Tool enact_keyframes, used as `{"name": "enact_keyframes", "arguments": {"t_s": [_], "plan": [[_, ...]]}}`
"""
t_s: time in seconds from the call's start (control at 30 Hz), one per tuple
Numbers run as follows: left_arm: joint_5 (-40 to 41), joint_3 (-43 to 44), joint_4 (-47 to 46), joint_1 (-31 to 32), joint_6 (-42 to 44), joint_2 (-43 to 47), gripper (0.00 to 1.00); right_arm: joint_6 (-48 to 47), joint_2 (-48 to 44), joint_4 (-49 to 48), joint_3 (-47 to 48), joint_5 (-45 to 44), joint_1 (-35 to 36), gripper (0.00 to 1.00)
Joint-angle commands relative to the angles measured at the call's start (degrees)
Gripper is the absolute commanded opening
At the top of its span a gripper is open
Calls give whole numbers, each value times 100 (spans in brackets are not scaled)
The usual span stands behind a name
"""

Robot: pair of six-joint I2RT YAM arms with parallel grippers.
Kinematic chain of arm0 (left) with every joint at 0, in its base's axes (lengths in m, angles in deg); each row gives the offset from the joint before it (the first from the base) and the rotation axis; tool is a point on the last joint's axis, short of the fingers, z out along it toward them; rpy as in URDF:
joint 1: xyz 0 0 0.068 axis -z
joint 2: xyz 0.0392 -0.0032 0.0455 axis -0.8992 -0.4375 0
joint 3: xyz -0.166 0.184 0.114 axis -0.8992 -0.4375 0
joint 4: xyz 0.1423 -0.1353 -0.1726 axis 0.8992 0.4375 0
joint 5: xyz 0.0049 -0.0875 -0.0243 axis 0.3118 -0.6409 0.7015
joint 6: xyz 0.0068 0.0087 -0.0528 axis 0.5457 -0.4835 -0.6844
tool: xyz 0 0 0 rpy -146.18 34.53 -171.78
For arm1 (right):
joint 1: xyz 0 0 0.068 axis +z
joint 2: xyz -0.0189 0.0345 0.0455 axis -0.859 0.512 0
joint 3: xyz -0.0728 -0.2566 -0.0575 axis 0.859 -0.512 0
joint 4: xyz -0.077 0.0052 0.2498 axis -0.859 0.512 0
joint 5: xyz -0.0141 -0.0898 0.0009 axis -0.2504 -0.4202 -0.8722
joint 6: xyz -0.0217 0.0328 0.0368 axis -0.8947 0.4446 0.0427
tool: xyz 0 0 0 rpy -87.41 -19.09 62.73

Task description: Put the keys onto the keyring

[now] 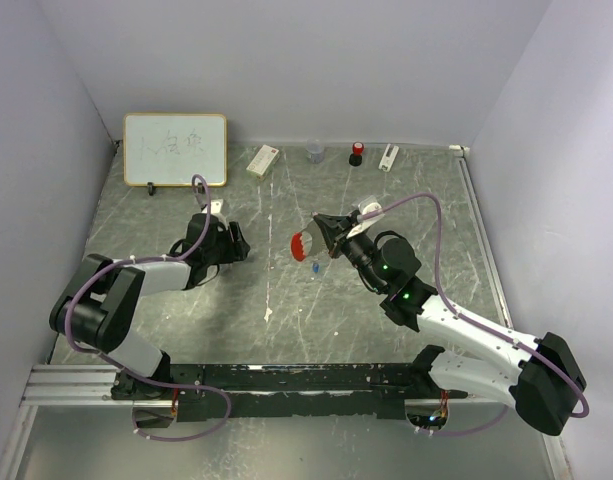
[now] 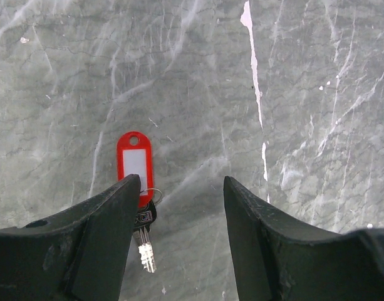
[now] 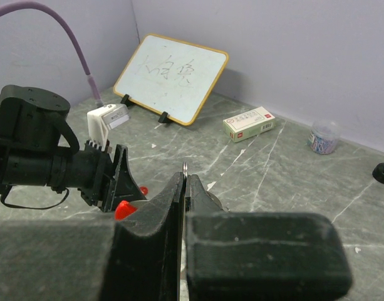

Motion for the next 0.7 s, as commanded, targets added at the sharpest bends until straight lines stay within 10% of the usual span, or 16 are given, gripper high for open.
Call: {"name": "enact_keyframes", "arguments": {"t_s": [0.0, 0.67], "plan": [[-73, -69, -139, -38, 25, -62, 66, -87, -133, -100, 7, -85, 25, 0], [-365, -468, -195, -38, -88, 378, 64, -116, -78, -101, 33, -103, 23, 0]]}}
